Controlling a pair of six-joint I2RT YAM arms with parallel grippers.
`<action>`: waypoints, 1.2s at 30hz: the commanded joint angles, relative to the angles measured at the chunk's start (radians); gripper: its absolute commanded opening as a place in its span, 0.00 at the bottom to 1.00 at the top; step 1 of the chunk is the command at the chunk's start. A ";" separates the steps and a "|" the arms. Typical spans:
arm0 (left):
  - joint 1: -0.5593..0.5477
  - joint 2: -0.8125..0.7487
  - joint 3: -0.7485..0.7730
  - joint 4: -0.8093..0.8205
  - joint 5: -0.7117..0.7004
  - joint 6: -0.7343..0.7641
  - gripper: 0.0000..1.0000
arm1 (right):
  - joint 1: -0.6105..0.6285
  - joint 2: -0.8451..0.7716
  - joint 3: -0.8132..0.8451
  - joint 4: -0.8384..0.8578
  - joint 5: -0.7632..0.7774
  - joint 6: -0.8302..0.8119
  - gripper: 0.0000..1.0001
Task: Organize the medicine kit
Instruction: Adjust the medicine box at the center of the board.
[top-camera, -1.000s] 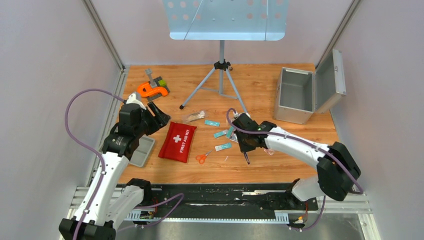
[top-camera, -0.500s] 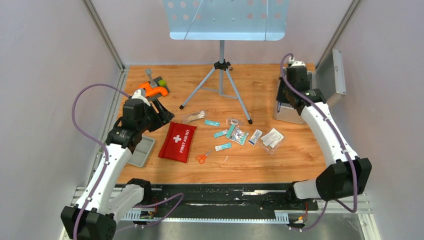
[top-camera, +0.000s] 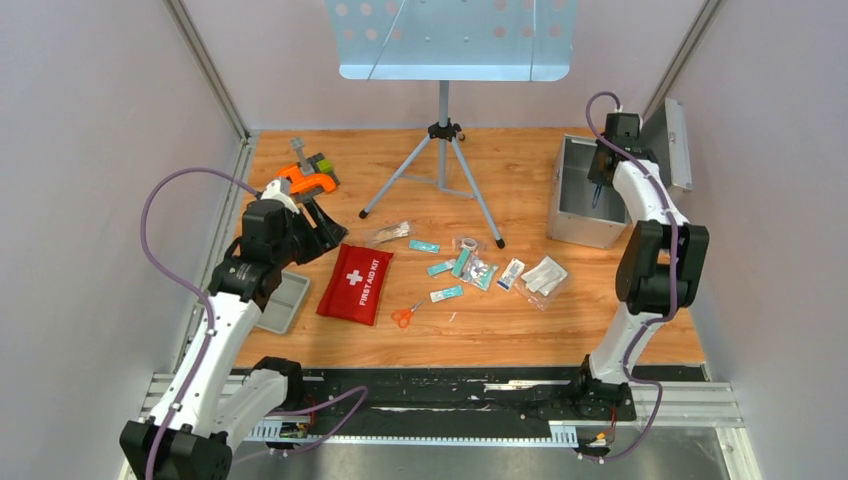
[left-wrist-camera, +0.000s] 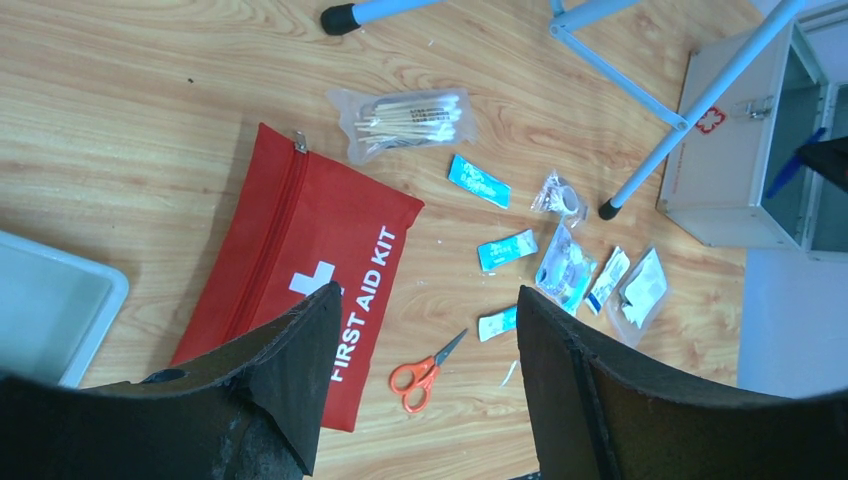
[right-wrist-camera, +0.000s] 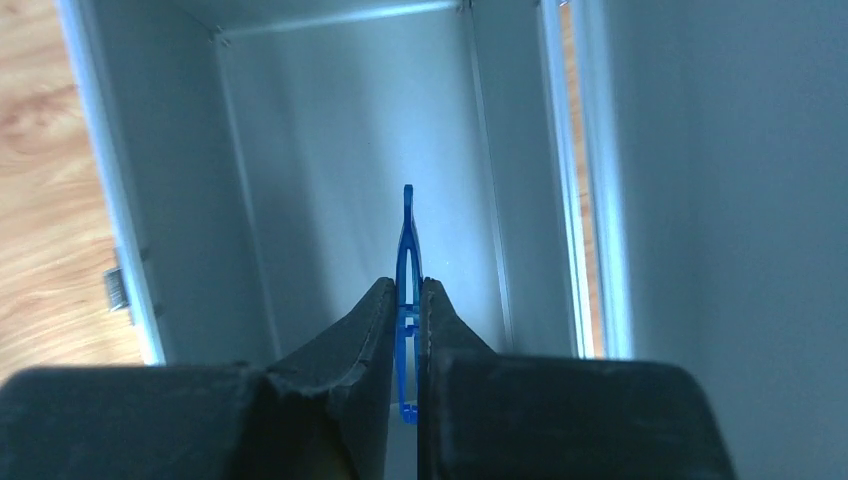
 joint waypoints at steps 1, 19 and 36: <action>0.003 -0.041 0.032 0.000 -0.003 0.023 0.72 | -0.006 0.065 0.053 0.082 0.011 -0.036 0.10; 0.003 -0.030 0.038 -0.004 -0.020 0.032 0.73 | 0.034 -0.084 -0.307 0.129 -0.038 -0.025 0.12; 0.003 -0.053 0.025 -0.015 -0.028 0.044 0.73 | 0.034 -0.167 -0.352 0.153 0.021 -0.037 0.13</action>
